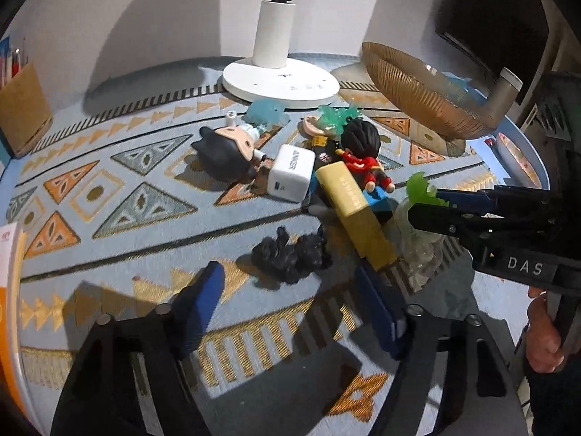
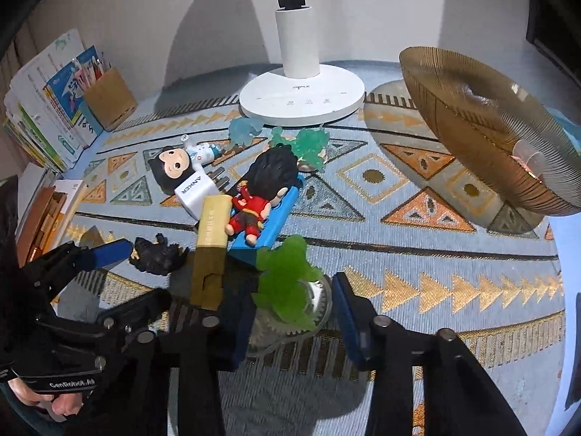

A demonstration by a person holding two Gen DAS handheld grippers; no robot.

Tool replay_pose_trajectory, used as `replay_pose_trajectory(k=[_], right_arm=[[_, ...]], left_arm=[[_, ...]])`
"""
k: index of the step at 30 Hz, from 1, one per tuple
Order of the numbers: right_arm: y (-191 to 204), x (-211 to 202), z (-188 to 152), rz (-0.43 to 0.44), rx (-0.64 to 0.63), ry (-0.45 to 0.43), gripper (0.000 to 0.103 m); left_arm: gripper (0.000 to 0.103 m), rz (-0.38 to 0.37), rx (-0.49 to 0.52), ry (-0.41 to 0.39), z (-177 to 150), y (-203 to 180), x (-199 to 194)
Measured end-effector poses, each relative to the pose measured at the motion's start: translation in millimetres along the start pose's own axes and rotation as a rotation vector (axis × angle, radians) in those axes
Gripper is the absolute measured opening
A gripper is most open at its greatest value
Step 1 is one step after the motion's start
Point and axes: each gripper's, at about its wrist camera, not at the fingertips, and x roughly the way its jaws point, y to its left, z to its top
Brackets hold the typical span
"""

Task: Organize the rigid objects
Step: 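Grasp the black figure with left tool while right tool grasps green gummy figure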

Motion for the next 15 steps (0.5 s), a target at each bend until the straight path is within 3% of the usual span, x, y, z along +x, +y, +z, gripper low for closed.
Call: replay_pose_trajectory(k=[1, 3, 15], right_arm=[[0, -1, 0, -0.004, -0.002, -0.008, 0.030], [-1, -3, -1, 0.003, -0.002, -0.018, 0.028], [-23, -27, -10, 0.041, 0.069, -0.058, 0.028]], left_arm=[[0.050, -0.005, 0.005, 0.001, 1, -1, 1], [0.040, 0.002, 0.020, -0.003, 3, -5, 4], [0.040, -0.045, -0.017, -0.031, -5, -12, -14]])
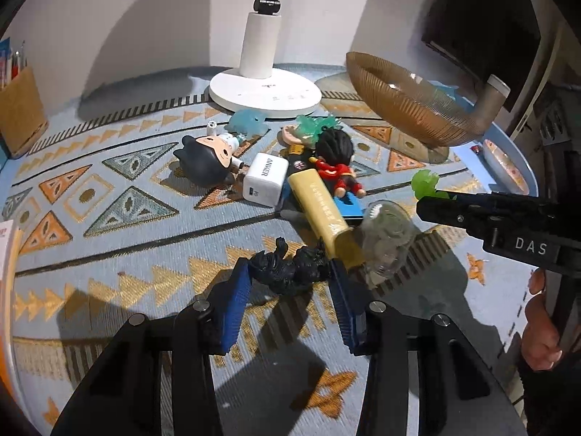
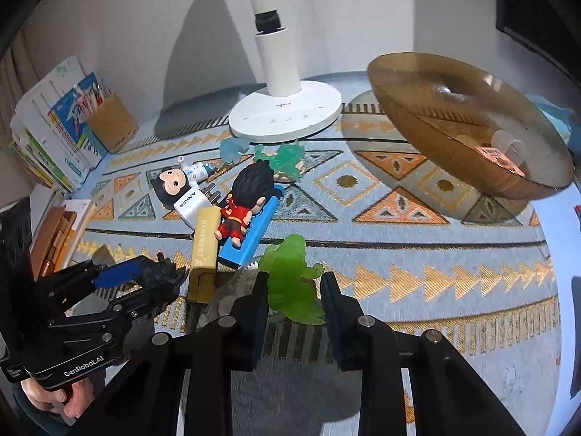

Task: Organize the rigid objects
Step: 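Grasp the black figure with left tool while right tool grasps green gummy figure, then lower both figures into the brown bowl and open both tools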

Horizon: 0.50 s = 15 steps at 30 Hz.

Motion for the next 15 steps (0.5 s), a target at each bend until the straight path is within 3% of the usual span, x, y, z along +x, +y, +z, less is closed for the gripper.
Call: replay_pose_trajectory(k=[9, 15], right_arm=[[-15, -36, -9, 0.016, 0.040, -0.045, 0.028], [-38, -94, -1, -0.021, 0.062, -0.154, 0.028]], left_arm=[[0.040, -0.001, 0.049, -0.045, 2, -30, -31], [0.040, -0.041, 0.105, -0.129, 29, -64, -67]])
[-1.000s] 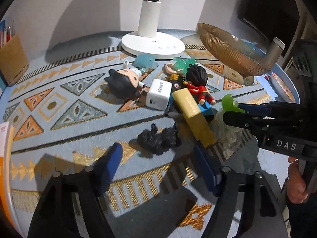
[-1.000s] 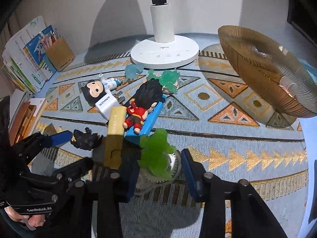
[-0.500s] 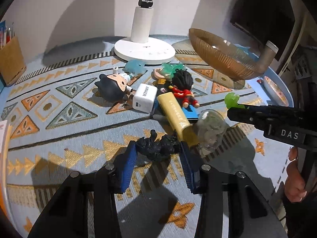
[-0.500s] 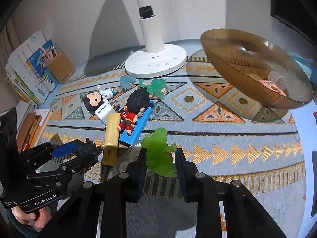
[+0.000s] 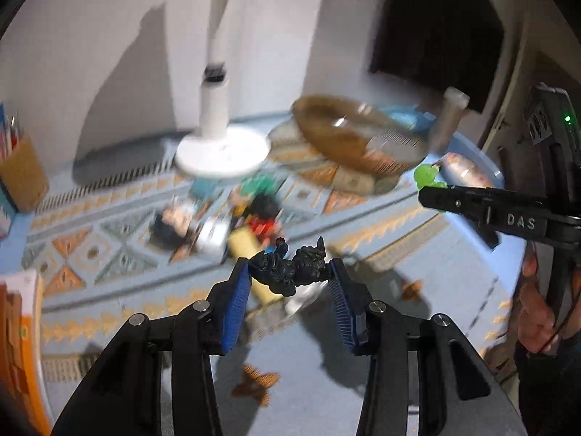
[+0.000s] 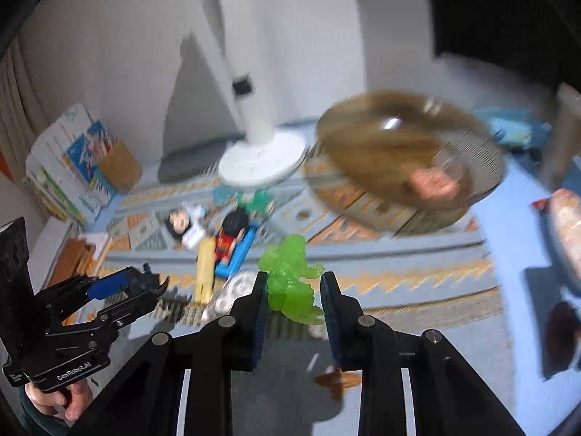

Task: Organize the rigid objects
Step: 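Lower both figures into the brown bowl and open both tools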

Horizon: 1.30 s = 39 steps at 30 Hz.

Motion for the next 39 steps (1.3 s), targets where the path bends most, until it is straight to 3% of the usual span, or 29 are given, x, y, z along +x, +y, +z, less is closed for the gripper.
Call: replay_pose_trajectory(k=[3, 5, 9, 13, 16, 25, 29, 30, 31, 32, 33, 39], right_arm=[[-19, -44, 21, -0.057, 0.010, -0.110, 0.028], [-35, -77, 38, -0.079, 0.028, -0.195, 0.028], [-52, -127, 71, -0.108, 0.048, -0.332, 0.028], [-63, -139, 94, -0.136, 0.048, -0.392, 0.028], [-76, -113, 104, -0.133, 0.061, -0.349, 0.028], [-154, 22, 92, -0.123, 0.218, -0.042, 0.028], [-175, 48, 91, -0.145, 0.256, 0.001, 0.028], [-177, 51, 93, -0.156, 0.256, 0.003, 0.028], [-180, 57, 95, -0.172, 0.256, 0.013, 0.039], [-183, 60, 98, -0.181, 0.264, 0.024, 0.056], [-186, 61, 99, -0.180, 0.277, 0.028, 0.060], [-183, 36, 92, -0.153, 0.286, -0.021, 0.060]], left_arm=[[0.040, -0.115, -0.004, -0.092, 35, -18, -25], [0.040, -0.135, 0.025, -0.153, 62, -34, -38], [0.040, -0.133, 0.098, -0.245, 109, -70, -49], [0.040, -0.120, 0.137, -0.239, 140, -96, -19], [0.040, -0.124, 0.111, -0.187, 147, -102, 17], [0.040, -0.097, 0.043, 0.025, 138, -95, 140], [0.041, -0.084, 0.066, 0.035, 141, -100, 158], [0.053, -0.073, 0.074, 0.029, 143, -102, 162], [0.076, -0.058, 0.082, 0.024, 146, -103, 164], [0.083, -0.051, 0.086, 0.025, 147, -103, 165], [0.084, -0.045, 0.085, 0.006, 148, -103, 160], [0.084, -0.068, 0.045, -0.049, 146, -76, 113]])
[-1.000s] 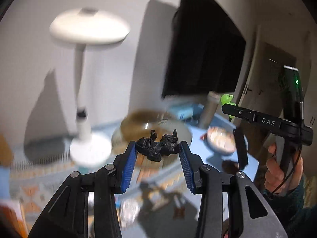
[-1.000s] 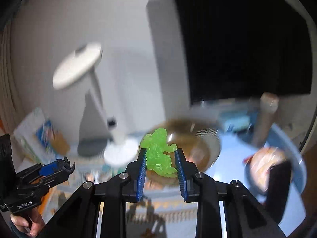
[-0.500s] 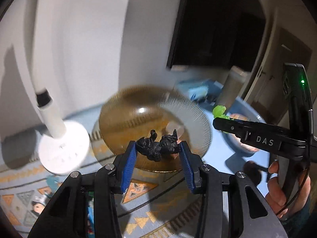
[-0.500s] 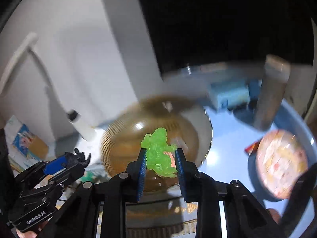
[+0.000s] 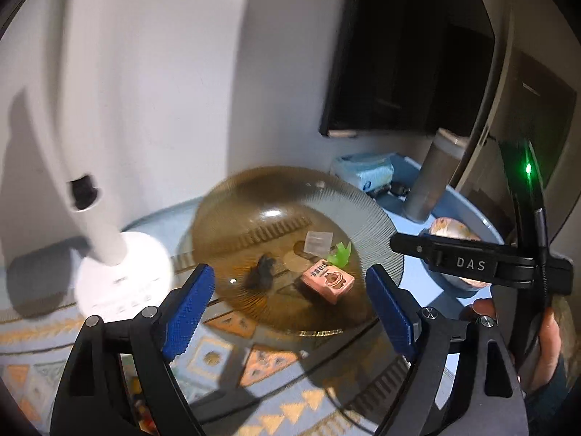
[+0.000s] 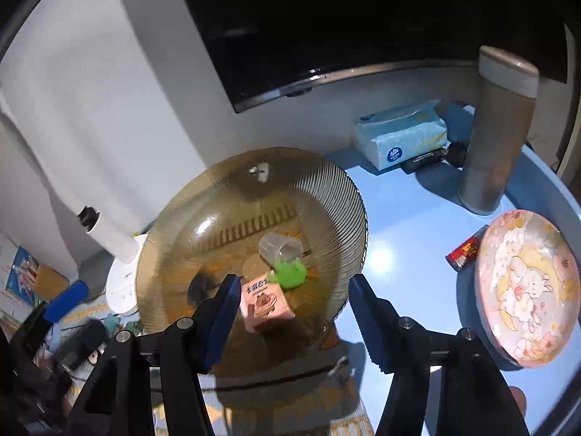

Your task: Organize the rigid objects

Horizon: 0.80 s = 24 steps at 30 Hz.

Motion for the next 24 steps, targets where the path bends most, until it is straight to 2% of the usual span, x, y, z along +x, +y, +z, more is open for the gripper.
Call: replay_pose_trajectory(k=[7, 9, 15, 19, 23, 24], right_arm=[[27, -44, -19, 0.098, -0.024, -0.012, 0.060], [44, -66, -24, 0.130, -0.059, -0.040, 0.060], [101, -129, -34, 0.213, -0.141, -0.122, 0.060], [143, -165, -53, 0.239, -0.210, -0.165, 0.060], [175, -179, -72, 0.265, -0.260, -0.157, 0.060], [181, -180, -76, 0.267, -0.272, -0.157, 0.060]], left_arm=[[0.084, 0.033, -0.066, -0.079, -16, 27, -96], [0.084, 0.041, -0.070, -0.105, -20, 34, -129], [0.084, 0.133, -0.113, -0.223, -33, 55, -224], [0.084, 0.127, -0.146, -0.262, -48, 69, -264], [0.084, 0.128, -0.171, -0.280, -62, 78, -283], [0.088, 0.133, -0.178, -0.282, -68, 80, -284]])
